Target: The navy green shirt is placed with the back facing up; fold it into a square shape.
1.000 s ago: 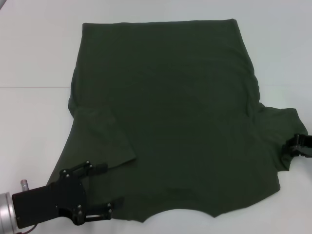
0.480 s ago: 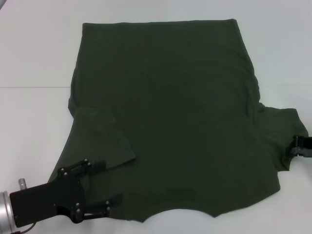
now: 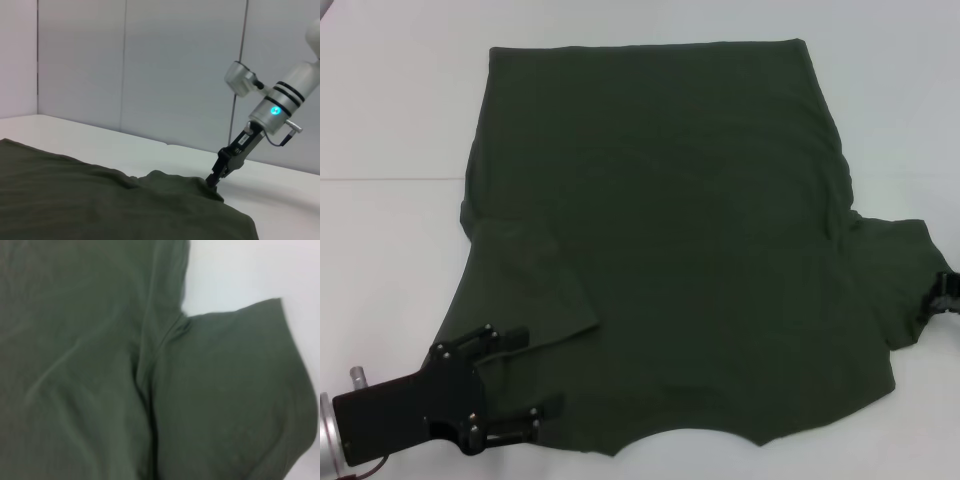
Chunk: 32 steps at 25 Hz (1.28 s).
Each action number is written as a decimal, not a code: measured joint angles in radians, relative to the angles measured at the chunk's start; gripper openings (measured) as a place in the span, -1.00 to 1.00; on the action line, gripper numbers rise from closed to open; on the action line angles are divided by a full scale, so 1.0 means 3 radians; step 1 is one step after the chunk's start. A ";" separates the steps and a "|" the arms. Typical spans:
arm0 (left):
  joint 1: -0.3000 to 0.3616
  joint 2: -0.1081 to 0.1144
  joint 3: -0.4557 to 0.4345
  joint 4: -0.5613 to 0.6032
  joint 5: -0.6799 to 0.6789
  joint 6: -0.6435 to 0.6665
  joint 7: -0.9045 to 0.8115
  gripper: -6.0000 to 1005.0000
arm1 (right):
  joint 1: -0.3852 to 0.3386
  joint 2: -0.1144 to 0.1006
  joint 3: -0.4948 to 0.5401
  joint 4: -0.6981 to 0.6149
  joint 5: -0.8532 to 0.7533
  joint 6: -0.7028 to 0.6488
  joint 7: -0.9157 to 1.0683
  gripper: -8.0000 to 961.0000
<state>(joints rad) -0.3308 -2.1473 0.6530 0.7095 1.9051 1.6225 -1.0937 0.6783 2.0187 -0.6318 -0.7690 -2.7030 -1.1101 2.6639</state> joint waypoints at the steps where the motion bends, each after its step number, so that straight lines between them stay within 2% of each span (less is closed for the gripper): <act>1: 0.0000 0.0000 -0.0010 -0.0002 0.0000 0.0002 0.0000 0.86 | -0.0025 0.0004 0.0004 -0.0057 0.0006 -0.0025 0.0000 -0.92; 7: -0.0001 0.0006 -0.0064 -0.0029 0.0000 0.0009 0.0000 0.86 | -0.0173 0.0040 0.0035 -0.0460 0.0124 -0.0200 -0.0016 -0.96; 13: -0.0002 0.0010 -0.0071 -0.0048 0.0000 0.0002 0.0000 0.86 | -0.0322 0.0054 0.0013 -0.0715 0.0700 -0.0366 -0.0266 -0.98; 23: -0.0002 0.0006 -0.0070 -0.0049 0.0000 -0.0013 -0.0016 0.86 | -0.0222 0.0090 -0.0006 -0.0792 0.0886 -0.0453 -0.0518 -0.98; 32: -0.0002 0.0009 -0.0070 -0.0049 0.0000 -0.0019 -0.0047 0.85 | -0.0234 0.0096 -0.0006 -0.0963 0.1193 -0.0440 -0.0581 -0.98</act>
<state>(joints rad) -0.3313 -2.1445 0.6320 0.6949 1.9051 1.6168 -1.1079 0.6082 2.0474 -0.6335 -1.0579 -2.3453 -1.2421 2.4896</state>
